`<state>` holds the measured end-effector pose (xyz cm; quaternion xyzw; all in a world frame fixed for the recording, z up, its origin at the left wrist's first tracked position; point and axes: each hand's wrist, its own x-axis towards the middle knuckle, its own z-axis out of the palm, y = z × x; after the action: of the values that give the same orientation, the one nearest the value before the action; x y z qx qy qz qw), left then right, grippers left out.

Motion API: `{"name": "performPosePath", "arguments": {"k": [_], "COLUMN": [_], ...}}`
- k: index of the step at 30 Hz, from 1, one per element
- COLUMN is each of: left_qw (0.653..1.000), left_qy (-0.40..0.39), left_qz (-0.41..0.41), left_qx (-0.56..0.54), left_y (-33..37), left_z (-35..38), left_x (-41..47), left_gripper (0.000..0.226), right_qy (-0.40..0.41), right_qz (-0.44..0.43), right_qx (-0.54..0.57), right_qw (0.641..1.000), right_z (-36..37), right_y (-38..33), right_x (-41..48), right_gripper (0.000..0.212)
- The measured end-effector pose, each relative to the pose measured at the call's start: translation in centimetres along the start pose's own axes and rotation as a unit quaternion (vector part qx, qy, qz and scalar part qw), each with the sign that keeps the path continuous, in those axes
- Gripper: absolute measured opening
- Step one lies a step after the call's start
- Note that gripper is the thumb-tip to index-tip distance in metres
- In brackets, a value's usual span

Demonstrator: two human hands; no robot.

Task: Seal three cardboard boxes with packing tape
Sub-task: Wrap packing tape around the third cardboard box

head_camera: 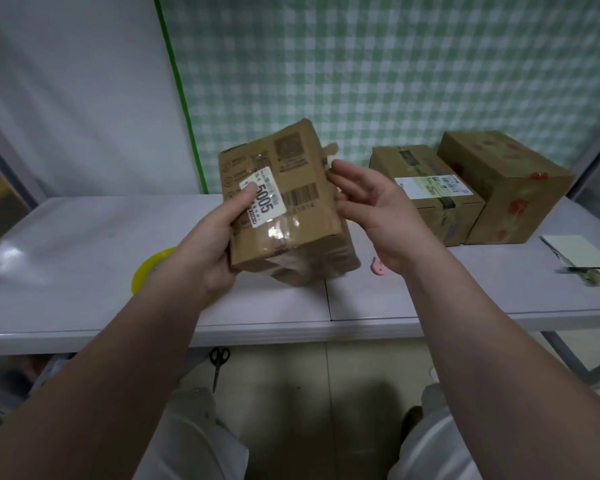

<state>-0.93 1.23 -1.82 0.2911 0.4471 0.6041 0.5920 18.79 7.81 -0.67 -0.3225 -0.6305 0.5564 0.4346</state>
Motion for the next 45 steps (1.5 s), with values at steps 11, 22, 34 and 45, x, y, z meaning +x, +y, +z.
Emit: {"name": "performPosePath", "arguments": {"k": [11, 22, 34, 45], "left_qw": [0.993, 0.984, 0.878, 0.866], "left_qy": [0.097, 0.083, 0.011, 0.121], "left_qz": [-0.070, -0.124, -0.111, 0.048], "left_qx": [-0.014, 0.102, 0.465, 0.482], "left_y": [-3.7, -4.0, -1.1, -1.0], "left_z": [-4.8, -6.4, -3.8, -3.3], "left_x": [1.8, 1.8, 0.4, 1.9], "left_gripper": [0.036, 0.055, 0.072, 0.061], "right_qy": [-0.006, -0.008, 0.172, 0.098], "right_qz": [-0.015, 0.051, 0.103, 0.185], "right_qx": [-0.211, -0.415, -0.465, -0.351], "right_qw": [0.977, 0.909, 0.863, 0.913], "right_z": [3.0, 3.2, -0.7, -2.8], "right_y": [0.8, 3.1, 4.3, 3.7], "right_x": [0.1, -0.3, 1.0, 1.0], "right_gripper": [0.060, 0.046, 0.055, 0.081]}}
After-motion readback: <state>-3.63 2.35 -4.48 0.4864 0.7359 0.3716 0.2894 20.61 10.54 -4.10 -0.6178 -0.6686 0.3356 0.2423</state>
